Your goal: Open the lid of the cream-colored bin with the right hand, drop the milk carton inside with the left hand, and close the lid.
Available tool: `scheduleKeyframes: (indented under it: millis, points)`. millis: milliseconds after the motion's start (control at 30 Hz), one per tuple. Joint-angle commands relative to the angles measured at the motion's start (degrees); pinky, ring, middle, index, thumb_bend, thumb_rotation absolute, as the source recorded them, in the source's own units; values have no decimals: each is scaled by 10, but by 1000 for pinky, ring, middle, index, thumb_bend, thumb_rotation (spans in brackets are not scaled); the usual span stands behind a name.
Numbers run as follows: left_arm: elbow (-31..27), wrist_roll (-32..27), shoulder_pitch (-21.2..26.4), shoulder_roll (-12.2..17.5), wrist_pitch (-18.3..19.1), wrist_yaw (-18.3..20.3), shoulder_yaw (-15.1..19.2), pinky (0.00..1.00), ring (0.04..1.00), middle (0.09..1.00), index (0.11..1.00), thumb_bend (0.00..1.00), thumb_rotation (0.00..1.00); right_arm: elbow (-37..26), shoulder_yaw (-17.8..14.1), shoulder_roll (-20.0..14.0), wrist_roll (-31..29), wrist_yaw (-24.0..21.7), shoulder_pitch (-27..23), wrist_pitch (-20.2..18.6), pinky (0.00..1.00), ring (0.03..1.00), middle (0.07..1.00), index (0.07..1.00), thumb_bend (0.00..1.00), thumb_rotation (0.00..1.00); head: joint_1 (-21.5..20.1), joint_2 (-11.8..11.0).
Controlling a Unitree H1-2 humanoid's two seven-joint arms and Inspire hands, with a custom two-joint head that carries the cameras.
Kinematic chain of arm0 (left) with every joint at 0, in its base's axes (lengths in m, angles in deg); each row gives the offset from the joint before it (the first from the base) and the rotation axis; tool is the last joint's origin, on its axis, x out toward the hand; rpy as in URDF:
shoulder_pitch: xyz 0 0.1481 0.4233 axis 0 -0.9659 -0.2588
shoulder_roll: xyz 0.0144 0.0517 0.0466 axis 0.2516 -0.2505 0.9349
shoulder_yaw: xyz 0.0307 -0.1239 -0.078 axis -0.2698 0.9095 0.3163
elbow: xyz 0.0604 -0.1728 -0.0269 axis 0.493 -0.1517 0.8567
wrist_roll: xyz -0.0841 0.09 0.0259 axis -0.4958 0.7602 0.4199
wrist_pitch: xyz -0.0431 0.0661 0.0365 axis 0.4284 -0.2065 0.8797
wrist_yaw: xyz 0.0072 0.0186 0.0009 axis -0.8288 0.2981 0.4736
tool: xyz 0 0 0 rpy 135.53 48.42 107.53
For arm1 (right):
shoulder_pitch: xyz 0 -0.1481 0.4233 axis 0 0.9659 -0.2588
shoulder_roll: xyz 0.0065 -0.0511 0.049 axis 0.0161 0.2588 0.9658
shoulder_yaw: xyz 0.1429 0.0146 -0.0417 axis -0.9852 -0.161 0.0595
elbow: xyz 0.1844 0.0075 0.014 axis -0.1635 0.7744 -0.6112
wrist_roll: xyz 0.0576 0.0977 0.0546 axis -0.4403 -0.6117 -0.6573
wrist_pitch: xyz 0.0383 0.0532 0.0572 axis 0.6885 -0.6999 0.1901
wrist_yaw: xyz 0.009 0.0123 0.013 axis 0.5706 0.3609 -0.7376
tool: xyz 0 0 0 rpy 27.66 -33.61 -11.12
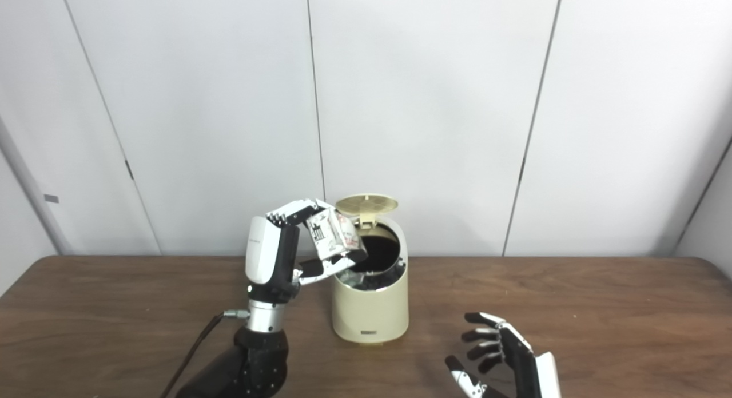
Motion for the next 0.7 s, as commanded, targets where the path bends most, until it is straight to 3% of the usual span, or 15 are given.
scheduleKeyframes:
  millis: [0, 133, 233, 367, 467, 667]
  points:
    - [5, 18, 38, 7, -11, -37, -9, 375, 468, 480, 472, 505, 0, 19, 10, 13, 7, 7, 36, 10, 293, 429, 560, 679, 292, 0, -2, 0]
    - [30, 18, 47, 8, -11, -64, -34, 385, 471, 483, 466, 505, 0, 16, 12, 13, 12, 5, 37, 8, 330, 478, 594, 683, 282, 0, -6, 2]
    - [45, 10, 53, 10, -11, -69, -51, 385, 471, 484, 464, 505, 0, 16, 13, 14, 12, 6, 37, 12, 300, 438, 576, 681, 280, 0, -9, 5]
    - [58, 4, 54, 14, -11, -55, -63, 410, 476, 481, 467, 505, 0, 17, 16, 18, 16, 8, 36, 10, 386, 523, 609, 677, 285, 3, -11, 6]
    - [63, -8, 52, 13, -11, -45, -67, 403, 476, 480, 470, 505, 0, 15, 18, 19, 19, 6, 36, 4, 344, 481, 575, 678, 283, 6, -12, 7]
    - [63, -16, 47, 13, -11, -25, -65, 393, 473, 473, 487, 505, 0, 13, 20, 18, 27, 5, 34, -3, 412, 551, 622, 669, 290, 0, -13, 9]
